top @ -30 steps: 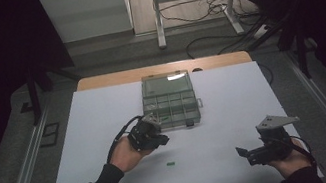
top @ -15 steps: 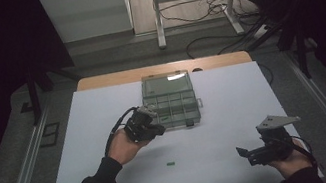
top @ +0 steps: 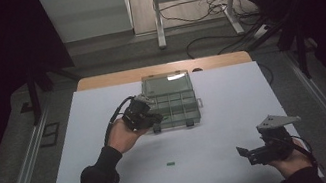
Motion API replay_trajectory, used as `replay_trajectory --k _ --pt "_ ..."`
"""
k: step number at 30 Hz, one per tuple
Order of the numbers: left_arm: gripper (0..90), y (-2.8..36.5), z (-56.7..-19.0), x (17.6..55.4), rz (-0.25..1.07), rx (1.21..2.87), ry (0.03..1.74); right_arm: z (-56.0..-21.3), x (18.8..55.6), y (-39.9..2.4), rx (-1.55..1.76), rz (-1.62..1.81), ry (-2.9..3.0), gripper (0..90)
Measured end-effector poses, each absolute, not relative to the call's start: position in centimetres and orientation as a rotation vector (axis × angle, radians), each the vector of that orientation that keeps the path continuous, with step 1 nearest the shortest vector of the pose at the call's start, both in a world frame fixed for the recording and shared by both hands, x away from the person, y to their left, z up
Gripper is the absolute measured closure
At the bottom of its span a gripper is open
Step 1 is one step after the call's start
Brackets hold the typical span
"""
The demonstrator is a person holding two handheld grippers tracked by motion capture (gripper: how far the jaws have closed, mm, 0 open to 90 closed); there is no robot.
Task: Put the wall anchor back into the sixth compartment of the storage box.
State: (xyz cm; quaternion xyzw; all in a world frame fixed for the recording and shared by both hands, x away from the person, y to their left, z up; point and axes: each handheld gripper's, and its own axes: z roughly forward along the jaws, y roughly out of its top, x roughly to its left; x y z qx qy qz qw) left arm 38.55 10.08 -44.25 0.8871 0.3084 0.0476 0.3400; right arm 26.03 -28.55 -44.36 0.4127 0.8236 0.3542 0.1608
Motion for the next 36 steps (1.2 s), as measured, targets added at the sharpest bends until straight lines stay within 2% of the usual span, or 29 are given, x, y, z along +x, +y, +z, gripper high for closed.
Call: replay_trajectory --k 12,23,30,32,36 --pt "84.2 9.2 -44.2 40.5 0.171 2.306 0.826 -44.4 26.1 -28.6 1.191 1.004 2.352 0.0" --pt "84.1 8.6 -46.3 41.8 0.197 2.307 0.866 -44.4 26.1 -28.6 1.197 1.002 2.355 0.0" --pt "83.4 8.2 -47.6 42.4 0.169 2.305 0.885 -44.5 26.1 -28.6 1.196 1.0 2.36 0.0" --pt "78.1 8.0 -47.8 42.5 0.17 2.31 0.881 -44.5 26.1 -28.6 1.197 1.001 2.359 0.0" --pt "73.6 8.1 -47.6 42.4 0.188 2.308 0.878 -44.4 26.1 -28.6 1.197 1.002 2.356 0.0"
